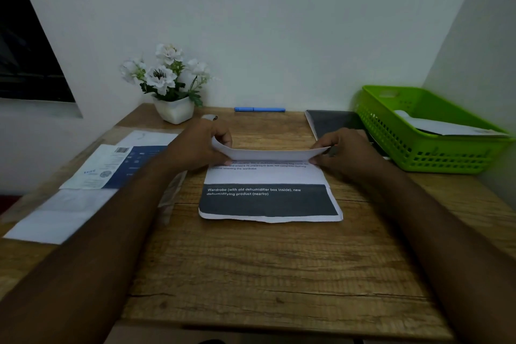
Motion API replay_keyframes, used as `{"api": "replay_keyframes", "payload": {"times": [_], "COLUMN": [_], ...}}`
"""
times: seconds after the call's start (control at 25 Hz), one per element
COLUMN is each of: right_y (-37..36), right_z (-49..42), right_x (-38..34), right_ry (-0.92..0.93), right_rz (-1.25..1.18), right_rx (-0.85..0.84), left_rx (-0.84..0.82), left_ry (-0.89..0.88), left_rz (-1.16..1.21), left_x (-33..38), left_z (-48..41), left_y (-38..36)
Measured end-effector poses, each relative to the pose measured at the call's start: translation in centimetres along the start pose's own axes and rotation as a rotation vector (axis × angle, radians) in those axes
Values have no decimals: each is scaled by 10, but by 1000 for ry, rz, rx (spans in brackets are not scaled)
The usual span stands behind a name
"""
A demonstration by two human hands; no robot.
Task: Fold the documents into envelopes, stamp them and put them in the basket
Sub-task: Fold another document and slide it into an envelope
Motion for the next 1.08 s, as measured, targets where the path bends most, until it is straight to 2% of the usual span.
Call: {"api": "replay_keyframes", "payload": {"times": [0.28, 0.64, 0.84, 1.08], "right_y": [-3, -2, -19, -21], "right_z": [2, 1, 4, 3], "right_x": [-9, -12, -11, -11], "right_ry": [94, 120, 90, 68], "right_rz": [51, 90, 161, 143], "right_rx": [-93, -125, -303, -328], "left_rx": [-113, -207, -285, -326], "left_ry": [-61, 36, 104, 115], "left_rz": [9, 84, 5, -54], "left_x": [1, -6, -14, -14], "left_z": [5, 5, 5, 4], "left_y": [-1, -6, -21, -25]}}
Point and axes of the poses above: each hand's wrist, its own z-axis away from the middle knuckle, its own y-axis out of the back of the hand, x = y × z, the point moved 8 cm from there along -z, towards the middle knuckle, and after that the axes turned 7 degrees about y, right-handed, at the moved point
